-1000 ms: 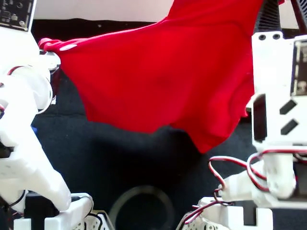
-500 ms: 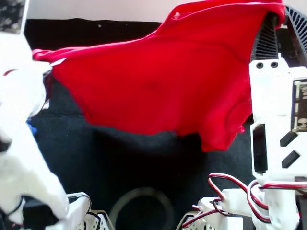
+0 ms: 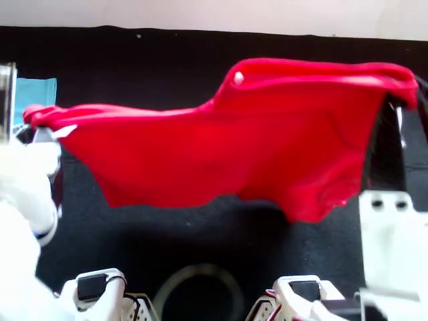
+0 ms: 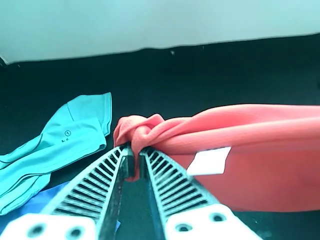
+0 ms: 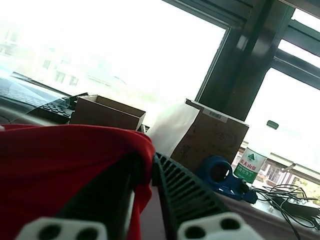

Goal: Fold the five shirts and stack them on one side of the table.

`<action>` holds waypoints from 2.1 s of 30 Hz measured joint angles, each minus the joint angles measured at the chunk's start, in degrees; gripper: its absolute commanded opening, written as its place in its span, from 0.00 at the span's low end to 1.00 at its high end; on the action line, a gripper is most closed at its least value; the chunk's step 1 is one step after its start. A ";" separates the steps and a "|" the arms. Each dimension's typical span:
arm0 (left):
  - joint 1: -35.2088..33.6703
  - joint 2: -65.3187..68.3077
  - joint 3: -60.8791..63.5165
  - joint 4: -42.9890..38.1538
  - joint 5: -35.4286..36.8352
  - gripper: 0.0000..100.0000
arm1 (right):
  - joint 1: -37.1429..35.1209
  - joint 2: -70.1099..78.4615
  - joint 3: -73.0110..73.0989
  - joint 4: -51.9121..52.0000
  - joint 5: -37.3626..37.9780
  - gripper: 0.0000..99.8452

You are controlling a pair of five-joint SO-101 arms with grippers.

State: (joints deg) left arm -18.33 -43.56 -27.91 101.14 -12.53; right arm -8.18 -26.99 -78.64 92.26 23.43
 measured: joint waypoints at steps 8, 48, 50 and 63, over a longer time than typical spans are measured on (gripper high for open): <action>0.00 -4.31 0.26 0.00 0.00 0.01 | -0.09 -3.08 -0.35 -1.93 0.00 0.01; 0.00 74.81 -23.91 -15.47 -0.09 0.01 | -0.35 44.31 43.78 -37.01 0.00 0.01; 0.00 78.77 -28.13 -15.47 -0.09 0.01 | -0.97 45.63 43.87 -37.01 0.00 0.01; -2.90 81.93 -47.65 -4.31 -0.09 0.01 | -2.29 48.62 32.97 -37.19 -0.09 0.01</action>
State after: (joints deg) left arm -21.23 38.37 -75.56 96.84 -12.62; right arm -10.46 21.63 -45.67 55.08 23.34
